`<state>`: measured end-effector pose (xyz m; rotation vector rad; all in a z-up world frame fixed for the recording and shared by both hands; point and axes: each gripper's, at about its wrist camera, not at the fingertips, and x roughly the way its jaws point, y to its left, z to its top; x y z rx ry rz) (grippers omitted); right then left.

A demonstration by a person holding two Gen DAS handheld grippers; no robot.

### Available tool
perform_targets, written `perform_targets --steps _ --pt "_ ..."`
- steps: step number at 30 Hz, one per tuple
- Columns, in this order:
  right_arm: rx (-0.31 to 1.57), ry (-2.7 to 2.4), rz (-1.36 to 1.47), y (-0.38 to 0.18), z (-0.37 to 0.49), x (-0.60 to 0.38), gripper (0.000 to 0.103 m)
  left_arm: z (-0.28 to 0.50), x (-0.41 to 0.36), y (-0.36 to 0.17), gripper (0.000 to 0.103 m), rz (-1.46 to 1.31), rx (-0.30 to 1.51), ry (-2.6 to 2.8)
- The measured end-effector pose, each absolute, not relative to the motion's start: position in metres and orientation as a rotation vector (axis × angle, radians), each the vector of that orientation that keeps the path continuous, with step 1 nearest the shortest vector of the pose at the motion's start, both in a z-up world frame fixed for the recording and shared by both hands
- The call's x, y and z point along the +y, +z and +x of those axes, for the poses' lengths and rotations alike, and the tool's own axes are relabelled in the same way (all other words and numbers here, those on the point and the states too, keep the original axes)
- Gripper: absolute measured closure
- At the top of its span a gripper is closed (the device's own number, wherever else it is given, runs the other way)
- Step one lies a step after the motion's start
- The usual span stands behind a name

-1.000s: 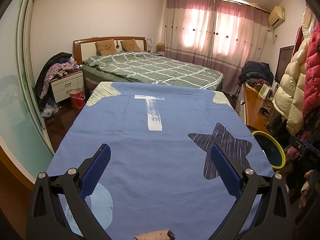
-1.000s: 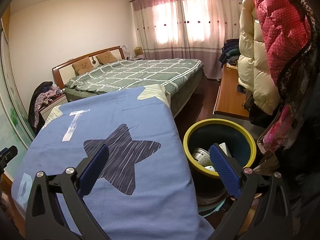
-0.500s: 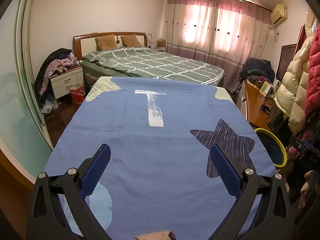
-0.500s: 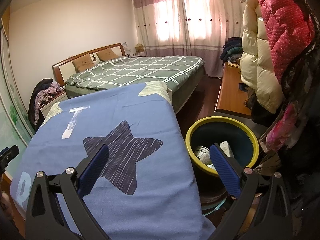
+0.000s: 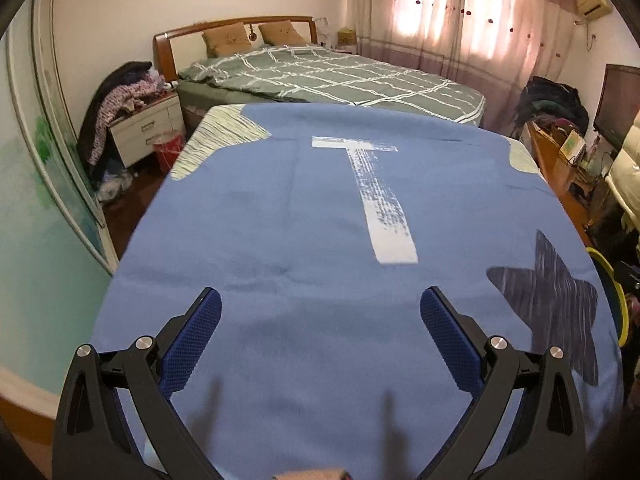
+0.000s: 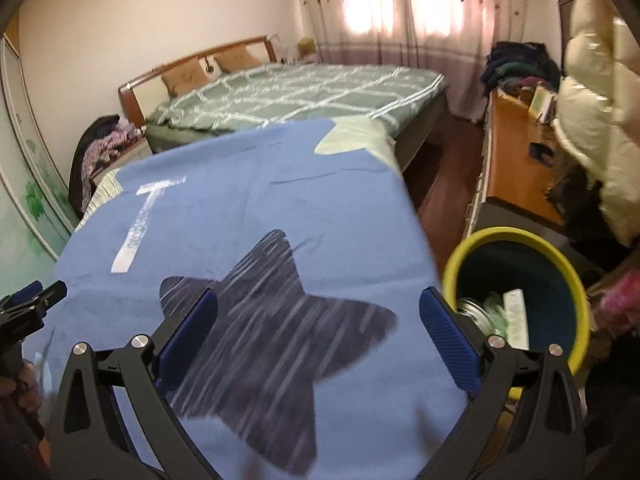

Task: Collect trash

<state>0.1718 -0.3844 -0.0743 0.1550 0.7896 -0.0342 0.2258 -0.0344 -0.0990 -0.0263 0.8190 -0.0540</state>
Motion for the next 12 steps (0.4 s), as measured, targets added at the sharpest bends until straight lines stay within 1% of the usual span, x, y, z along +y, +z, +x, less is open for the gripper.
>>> perform_targets --steps 5,12 --pt "0.796 -0.033 0.126 -0.074 0.2 -0.373 0.007 0.243 -0.032 -0.093 0.006 0.008 0.76 -0.037" --pt "0.852 -0.016 0.118 -0.091 0.236 -0.361 0.007 0.285 -0.022 -0.105 0.005 -0.012 0.832 -0.008"
